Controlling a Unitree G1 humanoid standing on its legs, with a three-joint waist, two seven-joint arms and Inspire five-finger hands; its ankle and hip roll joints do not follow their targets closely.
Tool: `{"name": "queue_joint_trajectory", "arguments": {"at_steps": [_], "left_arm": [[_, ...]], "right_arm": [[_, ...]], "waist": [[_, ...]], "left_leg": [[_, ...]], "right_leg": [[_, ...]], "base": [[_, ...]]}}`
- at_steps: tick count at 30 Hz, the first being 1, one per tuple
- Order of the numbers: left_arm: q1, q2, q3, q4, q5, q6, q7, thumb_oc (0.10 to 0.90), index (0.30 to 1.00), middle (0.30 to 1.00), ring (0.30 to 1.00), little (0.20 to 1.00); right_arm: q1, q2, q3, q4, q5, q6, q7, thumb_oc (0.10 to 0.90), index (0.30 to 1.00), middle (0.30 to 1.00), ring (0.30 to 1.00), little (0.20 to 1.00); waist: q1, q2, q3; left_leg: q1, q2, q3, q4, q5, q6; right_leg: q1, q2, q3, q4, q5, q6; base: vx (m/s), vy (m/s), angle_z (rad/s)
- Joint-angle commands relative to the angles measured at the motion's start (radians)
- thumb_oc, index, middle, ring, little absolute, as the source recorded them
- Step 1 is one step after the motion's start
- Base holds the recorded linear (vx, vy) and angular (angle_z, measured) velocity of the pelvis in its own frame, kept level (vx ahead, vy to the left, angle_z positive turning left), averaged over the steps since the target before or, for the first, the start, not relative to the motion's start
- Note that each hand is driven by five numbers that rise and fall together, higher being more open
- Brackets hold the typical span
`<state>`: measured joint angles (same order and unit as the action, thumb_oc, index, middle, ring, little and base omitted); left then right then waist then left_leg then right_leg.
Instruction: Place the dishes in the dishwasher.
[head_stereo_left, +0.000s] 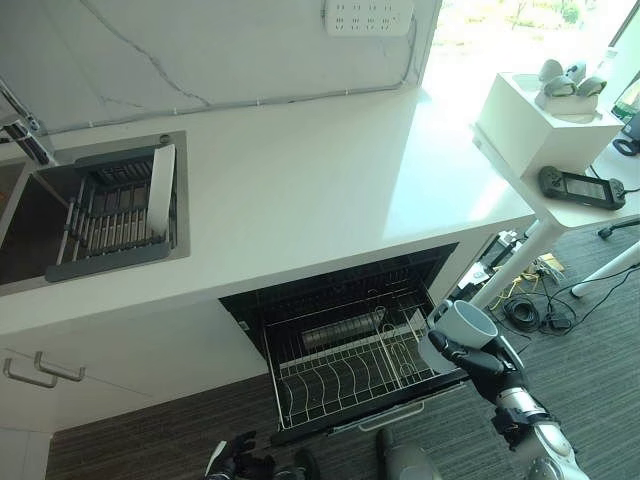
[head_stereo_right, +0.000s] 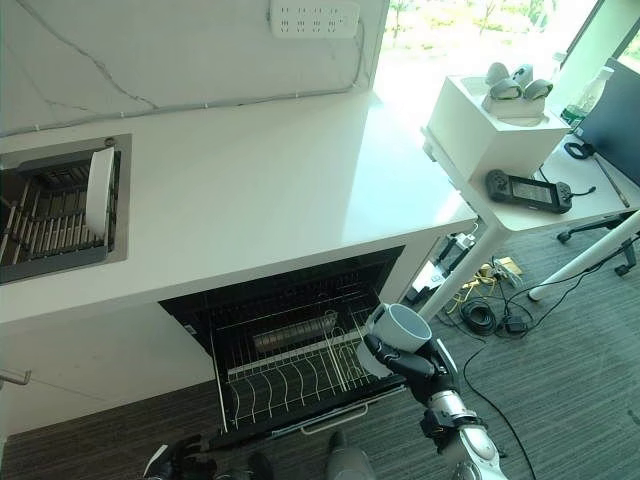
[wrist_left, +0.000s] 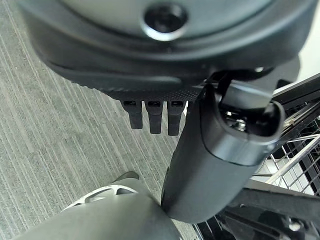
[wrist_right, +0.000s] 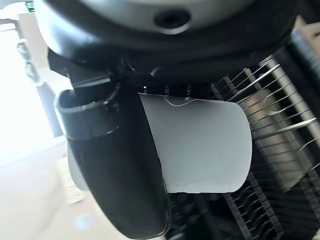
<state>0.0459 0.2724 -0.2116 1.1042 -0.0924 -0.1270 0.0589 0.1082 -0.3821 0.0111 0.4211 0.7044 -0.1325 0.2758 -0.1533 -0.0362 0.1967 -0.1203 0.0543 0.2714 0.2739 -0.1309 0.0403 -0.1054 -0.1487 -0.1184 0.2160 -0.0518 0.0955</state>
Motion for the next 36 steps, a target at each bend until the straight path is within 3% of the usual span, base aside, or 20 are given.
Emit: {"name": "queue_joint_trajectory", "arguments": {"at_steps": [1, 9, 14, 21, 29, 36], "left_arm": [[0.014, -0.003, -0.005, 0.012, 0.006, 0.018, -0.01, 0.8, 0.9, 0.9, 0.9, 0.9], [0.018, 0.007, -0.001, 0.025, 0.002, 0.036, 0.007, 0.8, 0.9, 0.9, 0.9, 0.9], [0.006, 0.04, -0.03, 0.043, 0.142, 0.106, 0.139, 0.8, 0.9, 0.9, 0.9, 0.9], [-0.022, 0.063, -0.065, 0.037, 0.181, 0.122, 0.176, 0.8, 0.9, 0.9, 0.9, 0.9], [-0.048, 0.08, -0.122, 0.007, 0.203, 0.132, 0.198, 0.8, 0.9, 0.9, 0.9, 0.9], [-0.061, 0.088, -0.158, -0.014, 0.199, 0.122, 0.208, 0.8, 0.9, 0.9, 0.9, 0.9]], "right_arm": [[-0.151, -0.051, -0.023, -0.139, -0.057, -0.067, -0.034, 0.4, 0.3, 0.3, 0.3, 0.3], [-0.249, -0.106, -0.013, -0.037, -0.103, -0.023, -0.089, 0.4, 0.3, 0.3, 0.3, 0.3], [-0.309, -0.159, -0.008, 0.025, -0.142, 0.013, -0.086, 0.4, 0.3, 0.3, 0.3, 0.3], [-0.369, -0.191, 0.013, 0.142, -0.163, 0.052, -0.118, 0.4, 0.3, 0.3, 0.3, 0.3], [-0.446, -0.202, 0.062, 0.334, -0.2, 0.046, -0.14, 0.4, 0.3, 0.3, 0.3, 0.3], [-0.492, -0.191, 0.08, 0.409, -0.141, 0.042, -0.202, 0.4, 0.3, 0.3, 0.3, 0.3]], "waist": [[0.044, 0.005, -0.017], [0.098, 0.004, -0.018], [0.128, 0.004, -0.013], [0.154, 0.008, 0.007], [0.183, 0.038, 0.052], [0.184, 0.066, 0.094]], "left_leg": [[0.064, 0.048, -0.027, 0.026, -0.14, -0.049], [0.047, 0.048, -0.056, 0.026, -0.129, -0.053], [0.032, 0.049, -0.074, 0.026, -0.122, -0.061], [0.011, 0.046, -0.091, 0.026, -0.111, -0.062], [-0.022, 0.036, -0.127, 0.026, -0.093, -0.069], [-0.049, 0.031, -0.142, 0.026, -0.08, -0.076]], "right_leg": [[-0.028, 0.002, -0.025, 0.084, -0.134, 0.049], [-0.024, -0.013, -0.066, 0.084, -0.137, 0.042], [-0.02, -0.023, -0.093, 0.084, -0.139, 0.043], [-0.029, -0.029, -0.109, 0.084, -0.136, 0.038], [-0.049, -0.034, -0.118, 0.084, -0.132, 0.028], [-0.067, -0.038, -0.122, 0.084, -0.13, 0.015]], "base": [[0.0, -0.023, 0.17], [0.03, -0.026, 0.21], [0.06, -0.013, 0.22], [0.02, -0.003, 0.16], [0.01, -0.012, 0.13], [-0.03, -0.006, 0.04]]}}
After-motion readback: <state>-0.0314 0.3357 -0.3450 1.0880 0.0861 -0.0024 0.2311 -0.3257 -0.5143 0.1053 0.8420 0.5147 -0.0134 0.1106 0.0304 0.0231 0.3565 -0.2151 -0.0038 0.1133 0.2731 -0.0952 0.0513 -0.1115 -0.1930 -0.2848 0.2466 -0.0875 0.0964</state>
